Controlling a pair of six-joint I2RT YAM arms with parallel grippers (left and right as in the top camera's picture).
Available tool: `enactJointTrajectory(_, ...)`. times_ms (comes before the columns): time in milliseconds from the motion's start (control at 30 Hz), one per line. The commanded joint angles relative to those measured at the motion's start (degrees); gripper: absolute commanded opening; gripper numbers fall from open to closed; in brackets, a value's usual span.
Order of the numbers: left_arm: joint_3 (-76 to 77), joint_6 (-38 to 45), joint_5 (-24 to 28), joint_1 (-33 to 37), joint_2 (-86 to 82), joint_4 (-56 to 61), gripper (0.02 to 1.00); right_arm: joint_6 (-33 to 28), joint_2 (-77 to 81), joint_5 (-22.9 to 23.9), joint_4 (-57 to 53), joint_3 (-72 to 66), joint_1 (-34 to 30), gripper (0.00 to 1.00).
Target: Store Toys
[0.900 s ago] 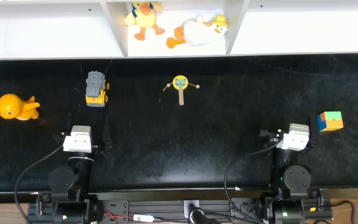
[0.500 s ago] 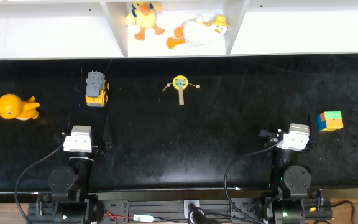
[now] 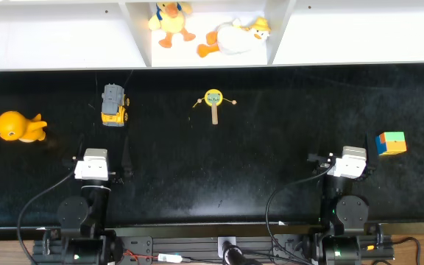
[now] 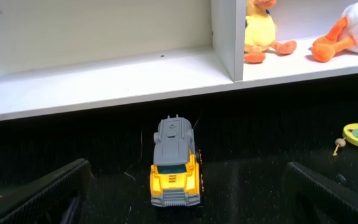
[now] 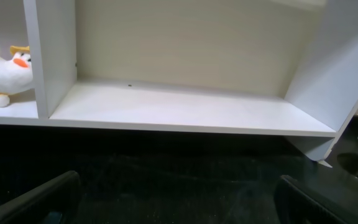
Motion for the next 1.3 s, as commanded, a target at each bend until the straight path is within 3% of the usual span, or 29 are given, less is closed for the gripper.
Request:
enactJointTrajectory(33,2.82,-0.46,-1.01,-0.37,3.34,-3.02,0.998,0.2,-0.42,-0.39,0.44,-0.76,-0.37,0.996)
enactJointTrajectory(133,10.14,-0.9,1.75,-0.35,8.2,-9.49,0.998,0.2,-0.42,-0.39,0.42,-0.76,-0.37,0.996)
enactJointTrajectory(233,20.24,-2.23,0.63,0.09,15.06,-20.92,0.996,0.2,-0.42,-0.39,0.44,-0.76,-0.37,0.996)
enactJointTrajectory(367,33.73,0.46,2.54,4.81,27.17,-35.04,0.993,0.2,-0.42,-0.39,0.42,-0.76,-0.37,0.993)
enactJointTrajectory(600,45.22,16.74,20.96,21.11,42.32,-40.0,0.993,0.2,-0.42,-0.39,0.42,-0.76,-0.37,0.996)
enactJointTrajectory(833,47.15,31.45,41.88,45.4,46.95,-41.09,0.993,0.2,-0.42,-0.39,0.44,-0.76,-0.37,0.996)
enactJointTrajectory(900,47.12,34.6,45.42,51.76,48.17,-41.35,0.993,0.2,-0.42,-0.37,0.44,-0.76,-0.37,0.996)
enactJointTrajectory(1033,47.15,40.81,46.29,58.86,51.34,-40.87,0.993,0.2,-0.42,-0.39,0.42,-0.76,-0.37,0.996)
enactJointTrajectory(1167,47.15,52.43,45.42,61.81,55.06,-40.3,0.996,0.2,-0.42,-0.39,0.42,-0.76,-0.37,0.996)
enactJointTrajectory(1300,47.15,53.68,44.41,62.6,58.75,-39.54,0.993,0.2,-0.42,-0.39,0.42,-0.76,-0.37,0.996)
